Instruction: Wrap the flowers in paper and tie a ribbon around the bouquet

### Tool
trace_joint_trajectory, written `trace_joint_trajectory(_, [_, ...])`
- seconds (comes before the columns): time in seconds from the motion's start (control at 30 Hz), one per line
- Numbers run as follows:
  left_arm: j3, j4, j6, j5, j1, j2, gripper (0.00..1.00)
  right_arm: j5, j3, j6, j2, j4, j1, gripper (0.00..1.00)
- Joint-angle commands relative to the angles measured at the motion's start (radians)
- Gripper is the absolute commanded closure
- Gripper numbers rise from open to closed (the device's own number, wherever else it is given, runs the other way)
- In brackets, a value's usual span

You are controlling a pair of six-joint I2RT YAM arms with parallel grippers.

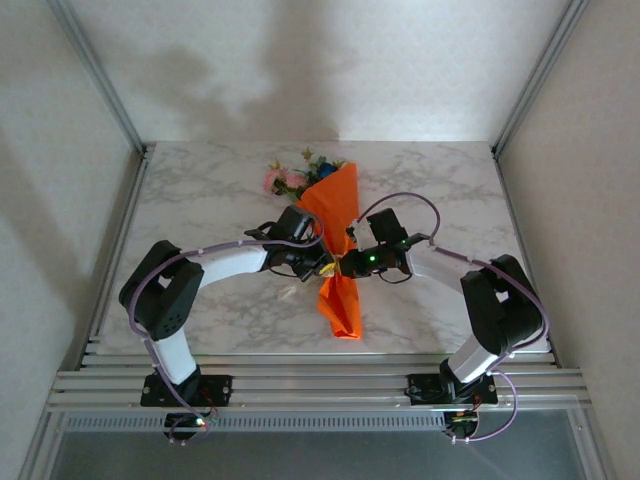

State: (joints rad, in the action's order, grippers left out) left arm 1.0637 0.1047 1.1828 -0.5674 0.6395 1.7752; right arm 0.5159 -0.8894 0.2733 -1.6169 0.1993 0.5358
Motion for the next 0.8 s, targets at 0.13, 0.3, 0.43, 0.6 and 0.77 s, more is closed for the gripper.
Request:
trace_joint_trajectory(0.13, [0.009, 0.062, 0.015, 0.039, -0.012, -0.088, 1.0, -0.035, -0.042, 0.052, -0.041, 0.051, 0.009, 0.99])
trace_joint_trajectory(0.3, [-0.005, 0.075, 0.036, 0.044, -0.022, -0.13, 1.0, -0.04, -0.043, 0.064, -0.046, 0.051, 0.01, 0.99])
trace_joint_trajectory(0.43, [0.006, 0.043, 0.045, 0.024, -0.029, -0.101, 1.0, -0.033, -0.042, 0.065, -0.05, 0.045, 0.009, 0.99])
trace_joint_trajectory(0.6, [0.068, 0.004, 0.048, 0.0, -0.028, -0.02, 1.0, -0.034, -0.042, 0.065, -0.049, 0.048, 0.009, 0.99])
trace_joint_trajectory(0.77, [0.111, 0.018, 0.036, 0.003, -0.022, 0.021, 1.0, -0.035, -0.043, 0.071, -0.05, 0.051, 0.01, 0.98])
